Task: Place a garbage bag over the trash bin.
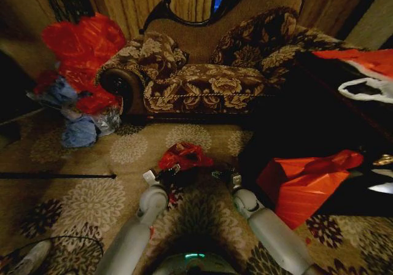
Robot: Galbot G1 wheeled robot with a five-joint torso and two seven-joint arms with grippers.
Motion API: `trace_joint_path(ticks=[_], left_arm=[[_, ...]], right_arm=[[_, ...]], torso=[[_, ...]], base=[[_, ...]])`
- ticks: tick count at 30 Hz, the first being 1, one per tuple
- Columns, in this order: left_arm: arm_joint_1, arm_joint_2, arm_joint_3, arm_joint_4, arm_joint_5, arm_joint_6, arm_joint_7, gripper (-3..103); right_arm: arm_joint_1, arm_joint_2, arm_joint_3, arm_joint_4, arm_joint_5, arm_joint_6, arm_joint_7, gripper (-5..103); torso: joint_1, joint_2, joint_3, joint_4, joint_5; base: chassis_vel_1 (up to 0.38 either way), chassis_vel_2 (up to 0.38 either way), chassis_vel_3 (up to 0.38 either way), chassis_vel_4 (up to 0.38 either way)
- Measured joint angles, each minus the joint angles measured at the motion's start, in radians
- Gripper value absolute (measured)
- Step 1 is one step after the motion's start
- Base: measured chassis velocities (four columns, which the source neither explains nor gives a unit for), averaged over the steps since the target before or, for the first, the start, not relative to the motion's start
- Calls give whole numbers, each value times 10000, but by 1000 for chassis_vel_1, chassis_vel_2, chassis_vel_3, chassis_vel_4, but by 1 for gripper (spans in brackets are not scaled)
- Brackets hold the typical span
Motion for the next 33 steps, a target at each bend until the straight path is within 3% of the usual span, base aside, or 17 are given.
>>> trace_joint_path(ticks=[6, 9, 13, 16, 18, 20, 21, 25, 27, 28, 33], left_arm=[[-322, -89, 41, 509, -77, -21, -108, 89], [-416, -113, 40, 832, -73, -52, -194, 74], [-454, -129, 32, 1035, -69, -94, -197, 63], [-501, -195, 29, 1212, -62, -157, -183, 45], [-505, -211, 37, 1216, -62, -162, -179, 45], [-500, -226, 74, 1203, -54, -170, -170, 35], [-500, -226, 74, 1203, -54, -170, -170, 35], [-428, -210, 130, 1065, -34, -178, -136, 14], [-418, -207, 130, 1061, -28, -185, -132, 14], [-377, -196, 133, 1026, 6, -211, -123, 3], [-90, -152, 157, 825, 224, -230, 39, 0]], right_arm=[[39, -13, -64, 29, 105, -70, 4, 100], [86, -43, -78, 30, 134, -84, 5, 100], [103, -69, -77, 29, 152, -89, 12, 100], [111, -125, -77, 20, 168, -98, 22, 100], [116, -131, -81, 19, 174, -102, 28, 100], [143, -133, -107, 11, 183, -114, 72, 100], [143, -133, -107, 11, 183, -114, 72, 100], [199, -85, -130, -58, 167, -119, 175, 100], [199, -79, -132, -59, 164, -119, 191, 100], [195, -72, -132, -55, 157, -120, 217, 100], [99, -67, -119, -6, 121, -119, 286, 100]], torso=[[0, 0, 0, 0, 0], [0, 0, 0, 1, -1], [0, 0, 0, 1, -1], [0, 0, 0, 0, -1], [0, 0, 0, 0, -1], [0, 0, 0, 1, -1], [0, 0, 0, 1, -1], [0, 0, 0, 1, -1], [0, 0, 0, 1, -1], [0, 0, 0, 1, -1], [0, 0, -1, 0, 0]], base=[[0, 0, 0, 0], [0, 0, 0, 0], [0, 0, 0, 0], [0, 0, 0, 0], [0, 0, 0, 0], [0, 0, 0, 0], [0, 0, 0, 0], [0, 0, 0, 0], [0, 0, 0, 0], [0, 0, 0, 0], [0, 0, 0, 0]])
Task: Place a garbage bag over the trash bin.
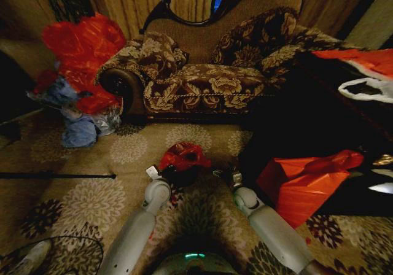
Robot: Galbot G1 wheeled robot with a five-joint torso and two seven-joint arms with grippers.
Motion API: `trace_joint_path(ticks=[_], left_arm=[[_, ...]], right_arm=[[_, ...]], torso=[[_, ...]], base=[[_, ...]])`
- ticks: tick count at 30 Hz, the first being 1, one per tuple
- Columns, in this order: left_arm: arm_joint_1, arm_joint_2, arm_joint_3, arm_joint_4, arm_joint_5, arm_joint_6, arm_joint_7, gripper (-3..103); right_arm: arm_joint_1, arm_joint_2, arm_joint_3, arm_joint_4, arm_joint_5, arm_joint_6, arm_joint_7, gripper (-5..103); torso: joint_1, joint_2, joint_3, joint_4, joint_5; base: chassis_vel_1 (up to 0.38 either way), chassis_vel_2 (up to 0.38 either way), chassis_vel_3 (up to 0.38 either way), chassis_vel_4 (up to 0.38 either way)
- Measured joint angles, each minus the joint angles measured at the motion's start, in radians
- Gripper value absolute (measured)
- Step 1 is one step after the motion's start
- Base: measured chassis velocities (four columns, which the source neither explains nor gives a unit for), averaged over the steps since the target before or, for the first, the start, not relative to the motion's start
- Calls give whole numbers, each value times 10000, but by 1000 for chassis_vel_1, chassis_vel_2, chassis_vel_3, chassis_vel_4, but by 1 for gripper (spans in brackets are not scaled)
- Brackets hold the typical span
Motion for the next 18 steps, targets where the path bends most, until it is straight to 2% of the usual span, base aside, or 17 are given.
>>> trace_joint_path(ticks=[2, 3, 4, 5, 7, 9, 10, 11, 13, 16, 18], left_arm=[[264, 57, 12, -115, 298, 1, 284, 0], [664, 142, 32, -278, 713, 40, 748, 0], [855, 174, 53, -338, 903, 64, 944, 0], [855, 174, 53, -338, 903, 64, 944, 0], [1459, 247, 144, -477, 1401, 128, 1475, 0], [1598, 252, 169, -481, 1547, 143, 1622, 0], [1820, 254, 196, -475, 1922, 151, 2013, 0], [2023, 255, 226, -394, 2420, 157, 2516, 0], [2081, 253, 249, -338, 2605, 157, 2691, 0], [2056, 148, 369, 415, 3314, 110, 3408, 0], [1957, 102, 392, 709, 3441, 71, 3537, 0]], right_arm=[[-63, -8, 12, 74, 8, -5, 52, 100], [-96, -20, 26, 105, 12, -13, 67, 100], [-99, -20, 39, 105, 10, -13, 69, 100], [-99, -20, 39, 105, 10, -13, 69, 100], [-94, -16, 64, 105, 9, -17, 109, 100], [-93, -12, 64, 105, 9, -18, 121, 100], [-92, -11, 65, 106, 7, -20, 126, 100], [-99, -10, 60, 113, 6, -22, 128, 100], [-103, -8, 56, 116, 5, -22, 128, 100], [-126, 42, 44, 121, -5, -22, 128, 100], [-137, 58, 34, 130, -9, -22, 128, 100]], torso=[[0, 0, 0, 0, -1], [0, 0, -1, 0, 0], [-1, 0, -2, 1, -1], [-1, 0, -2, 1, -1], [-1, 0, -2, 2, -1], [-1, 0, -2, 2, -1], [-1, 0, -2, 2, -1], [-1, 0, -2, 2, 0], [-1, 0, -2, 2, 0], [-1, 0, -1, 2, 0], [-1, 0, -1, 2, 0]], base=[[0, 0, 0, 0], [0, 0, 0, 0], [0, 0, 0, 0], [0, 0, 0, 0], [0, 0, 0, 0], [0, 0, 0, 0], [0, 0, 0, 0], [0, 0, 0, 0], [0, 0, 0, 0], [0, 0, 0, 0], [0, 0, 0, 0]])
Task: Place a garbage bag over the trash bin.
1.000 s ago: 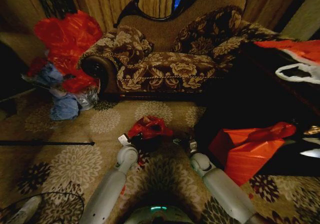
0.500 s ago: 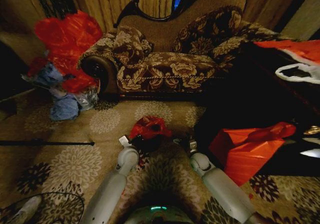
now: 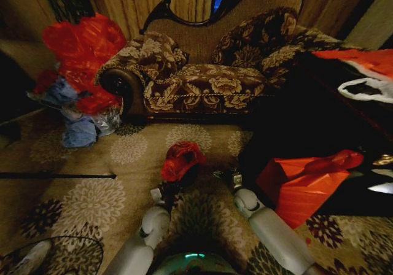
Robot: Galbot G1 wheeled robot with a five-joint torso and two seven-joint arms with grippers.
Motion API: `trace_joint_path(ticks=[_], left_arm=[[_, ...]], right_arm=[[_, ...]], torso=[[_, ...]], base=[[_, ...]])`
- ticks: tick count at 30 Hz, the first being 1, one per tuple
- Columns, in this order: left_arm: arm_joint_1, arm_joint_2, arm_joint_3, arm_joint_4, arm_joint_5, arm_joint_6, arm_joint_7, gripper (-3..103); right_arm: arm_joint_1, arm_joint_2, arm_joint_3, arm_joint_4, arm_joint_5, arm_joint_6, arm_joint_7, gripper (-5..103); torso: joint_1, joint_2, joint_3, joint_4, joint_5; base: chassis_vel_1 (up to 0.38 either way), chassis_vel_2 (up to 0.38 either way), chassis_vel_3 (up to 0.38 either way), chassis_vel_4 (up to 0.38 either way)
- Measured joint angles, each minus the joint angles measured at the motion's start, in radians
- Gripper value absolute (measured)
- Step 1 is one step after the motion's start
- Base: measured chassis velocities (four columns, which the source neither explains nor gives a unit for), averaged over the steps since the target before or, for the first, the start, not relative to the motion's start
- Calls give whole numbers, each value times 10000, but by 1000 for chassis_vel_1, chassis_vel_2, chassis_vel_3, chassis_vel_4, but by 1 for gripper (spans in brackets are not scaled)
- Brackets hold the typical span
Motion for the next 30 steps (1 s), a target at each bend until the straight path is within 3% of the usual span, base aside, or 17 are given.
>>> trace_joint_path(ticks=[9, 18, 25, 27, 28, 30], left_arm=[[-1385, -748, 179, 2924, 980, -618, 670, 0], [-1912, -1132, 202, 4057, 1235, -813, 709, 0], [-1418, -907, 156, 3124, 1089, -749, 506, -3], [-1039, -691, 88, 2502, 1064, -706, 410, 7], [-1039, -691, 88, 2502, 1064, -706, 410, 7], [-532, -413, -34, 1691, 992, -667, 192, 17]], right_arm=[[-170, 35, -52, 192, -15, 0, 7, 100], [-161, -4, 14, 268, 301, 2, 1, 100], [-177, 281, 390, 447, 2004, -147, -47, 100], [-140, 572, 646, 559, 3388, -349, -112, 100], [-140, 572, 646, 559, 3388, -349, -112, 100], [-23, 981, 999, 546, 4911, -542, -284, 100]], torso=[[1, 0, 1, -2, 0], [1, 0, 1, -1, -1], [1, 0, 1, -2, -1], [0, 0, 1, 0, -1], [0, 0, 1, 0, -1], [1, 0, 1, 0, -2]], base=[[0, 0, 0, 0], [0, 0, 0, 0], [0, 0, 0, 0], [0, 0, 0, 0], [0, 0, 0, 0], [0, 0, 0, 0]])
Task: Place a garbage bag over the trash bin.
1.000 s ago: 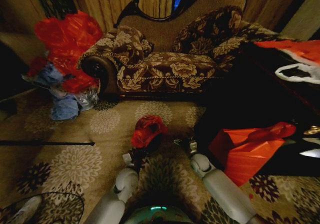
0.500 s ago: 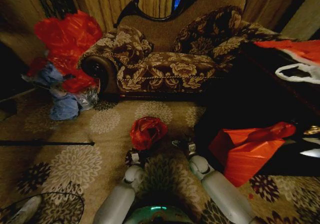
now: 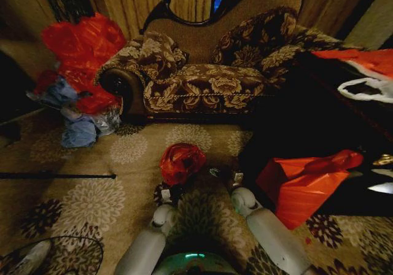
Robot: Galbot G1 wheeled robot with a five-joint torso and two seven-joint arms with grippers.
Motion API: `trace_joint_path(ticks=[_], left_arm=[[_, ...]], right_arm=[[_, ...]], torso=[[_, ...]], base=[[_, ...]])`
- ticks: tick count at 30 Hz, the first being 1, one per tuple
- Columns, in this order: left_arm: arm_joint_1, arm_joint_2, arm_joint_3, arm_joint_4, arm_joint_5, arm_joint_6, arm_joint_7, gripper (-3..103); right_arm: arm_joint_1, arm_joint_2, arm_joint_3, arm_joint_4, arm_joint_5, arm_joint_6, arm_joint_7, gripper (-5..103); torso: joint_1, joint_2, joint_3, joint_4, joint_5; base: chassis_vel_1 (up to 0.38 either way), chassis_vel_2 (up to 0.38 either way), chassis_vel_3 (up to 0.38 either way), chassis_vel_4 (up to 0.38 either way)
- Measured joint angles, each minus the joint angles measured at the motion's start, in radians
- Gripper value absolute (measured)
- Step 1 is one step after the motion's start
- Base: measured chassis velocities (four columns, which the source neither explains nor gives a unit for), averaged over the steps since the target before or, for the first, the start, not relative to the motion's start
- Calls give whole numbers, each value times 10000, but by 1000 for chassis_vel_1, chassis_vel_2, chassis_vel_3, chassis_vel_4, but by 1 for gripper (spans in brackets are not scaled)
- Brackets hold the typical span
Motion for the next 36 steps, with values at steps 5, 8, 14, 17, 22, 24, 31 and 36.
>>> trace_joint_path(ticks=[5, 8, 14, 17, 22, 24, 31, 36], left_arm=[[907, 594, -244, -1491, -190, 129, -206, 39], [1328, 842, -379, -2215, -313, 192, -338, 44], [1758, 1262, -502, -3183, -845, 296, -819, 71], [1757, 1481, -514, -3332, -1026, 339, -918, 76], [1453, 1751, -572, -3315, -1349, 397, -1080, 97], [1376, 1763, -574, -3297, -1434, 422, -1125, 99], [1044, 1835, -554, -3210, -1755, 540, -1282, 100], [882, 1826, -554, -3101, -1843, 551, -1312, 100]], right_arm=[[154, 720, 700, -391, 1880, -330, -426, 100], [325, 1080, 1005, -765, 2572, -529, -540, 100], [824, 1928, 1639, -1964, 3275, -822, -989, 98], [993, 2270, 1939, -2298, 3708, -965, -1017, 96], [1093, 2624, 2277, -2508, 4231, -1351, -1120, 94], [1093, 2653, 2276, -2539, 4231, -1365, -1215, 93], [1233, 2760, 2169, -2475, 4230, -1404, -1377, 90], [1324, 2721, 1862, -2403, 3720, -1406, -1401, 85]], torso=[[-1, 0, 0, 0, 1], [-1, 0, 0, 0, 0], [0, 0, 0, -1, -1], [0, 0, 0, 0, 1], [0, 0, 0, -1, 3], [0, 0, 0, -1, 1], [0, 0, 0, -2, 0], [0, 0, 1, -2, 0]], base=[[0, 0, 0, 0], [0, 0, 0, 0], [0, 0, 0, 0], [0, 0, 0, 0], [0, 0, 0, 0], [0, 0, 0, 0], [0, 0, 0, 0], [0, 0, 0, 0]])
